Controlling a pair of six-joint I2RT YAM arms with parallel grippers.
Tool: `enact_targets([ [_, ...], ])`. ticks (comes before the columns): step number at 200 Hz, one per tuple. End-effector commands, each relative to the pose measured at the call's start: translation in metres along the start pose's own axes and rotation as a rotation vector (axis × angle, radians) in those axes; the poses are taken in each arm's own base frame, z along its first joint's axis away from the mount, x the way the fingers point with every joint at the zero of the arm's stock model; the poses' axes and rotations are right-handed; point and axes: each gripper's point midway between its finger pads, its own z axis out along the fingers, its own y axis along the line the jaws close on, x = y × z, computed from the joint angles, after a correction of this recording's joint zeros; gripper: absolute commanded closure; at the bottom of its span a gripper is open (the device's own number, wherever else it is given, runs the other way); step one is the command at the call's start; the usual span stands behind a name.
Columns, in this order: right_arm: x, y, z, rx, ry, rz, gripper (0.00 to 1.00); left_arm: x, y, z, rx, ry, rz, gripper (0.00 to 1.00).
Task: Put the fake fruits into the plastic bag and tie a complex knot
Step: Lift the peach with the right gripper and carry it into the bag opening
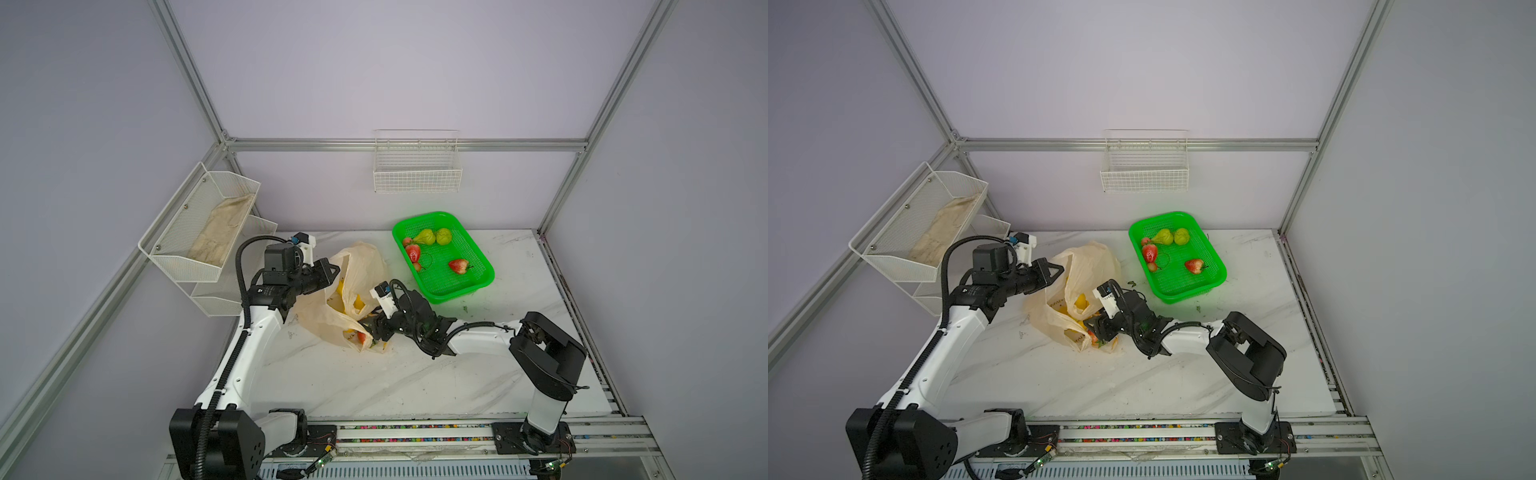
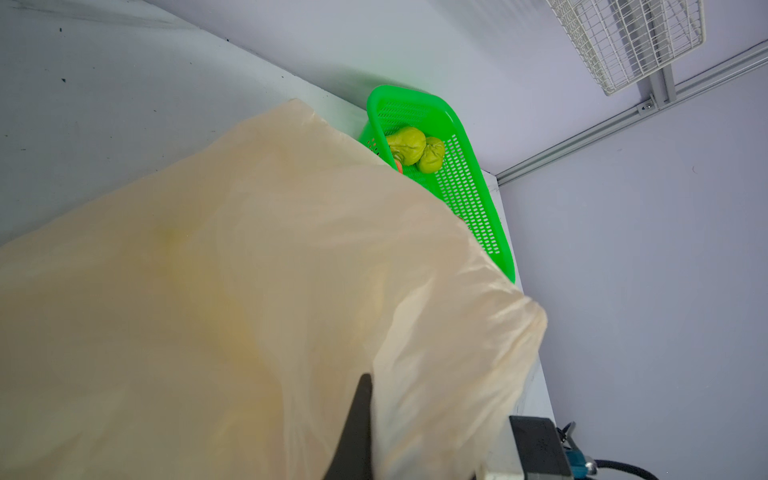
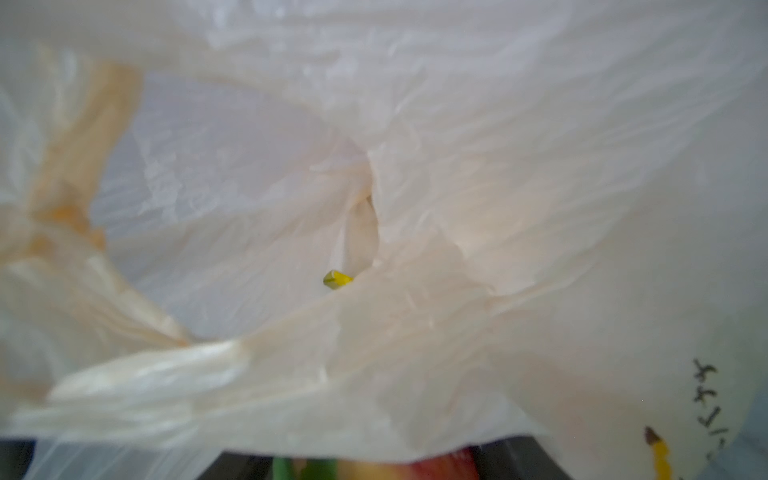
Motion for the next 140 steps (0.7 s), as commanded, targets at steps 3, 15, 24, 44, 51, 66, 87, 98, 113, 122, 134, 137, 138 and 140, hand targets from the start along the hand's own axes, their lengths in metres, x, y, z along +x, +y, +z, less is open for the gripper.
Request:
enact_targets([
  [3,-0.045,-0.001,0.012,0.004,-0.208,0.084,0.6,0.008,-0.009,-0.005,0.039,0.005,0.007,1.0],
  [15,-0.05,-0.001,0.017,0.007,-0.244,0.115,0.6,0.009,-0.009,-0.005,0.041,0.008,0.005,1.0],
  [24,-0.052,0.0,0.02,0.009,-0.259,0.127,0.6,0.01,-0.01,-0.005,0.043,0.008,0.004,1.0],
  [44,-0.049,0.014,0.03,-0.038,-0.24,0.142,0.6,0.008,-0.012,-0.005,0.044,0.006,0.008,1.0],
  [51,-0.045,0.019,0.031,-0.045,-0.22,0.141,0.6,0.007,-0.012,-0.005,0.042,0.004,0.008,1.0],
  [66,-0.033,0.027,0.028,-0.061,-0.189,0.149,0.59,0.005,-0.014,-0.006,0.042,0.001,0.011,1.0],
  [87,-0.01,0.033,0.025,-0.067,-0.151,0.182,0.59,0.003,-0.014,-0.007,0.04,-0.001,0.01,1.0],
  [98,-0.003,0.035,0.026,-0.068,-0.148,0.19,0.58,0.004,-0.014,-0.007,0.04,-0.001,0.009,1.0],
  [113,0.002,0.038,0.033,-0.08,-0.145,0.213,0.57,0.004,-0.013,-0.007,0.038,0.0,0.005,1.0],
  [122,0.0,0.037,0.037,-0.079,-0.157,0.222,0.57,0.005,-0.014,-0.006,0.041,0.003,0.005,1.0],
  [134,-0.009,0.039,0.042,-0.086,-0.178,0.214,0.56,0.006,-0.014,-0.006,0.039,0.003,0.005,1.0],
  [137,-0.012,0.04,0.044,-0.087,-0.185,0.21,0.55,0.006,-0.013,-0.006,0.036,0.003,0.004,1.0],
  [138,-0.012,0.04,0.045,-0.087,-0.186,0.209,0.55,0.006,-0.013,-0.006,0.037,0.003,0.005,1.0],
  [140,-0.014,0.04,0.046,-0.088,-0.188,0.208,0.55,0.006,-0.013,-0.006,0.036,0.001,0.006,1.0],
])
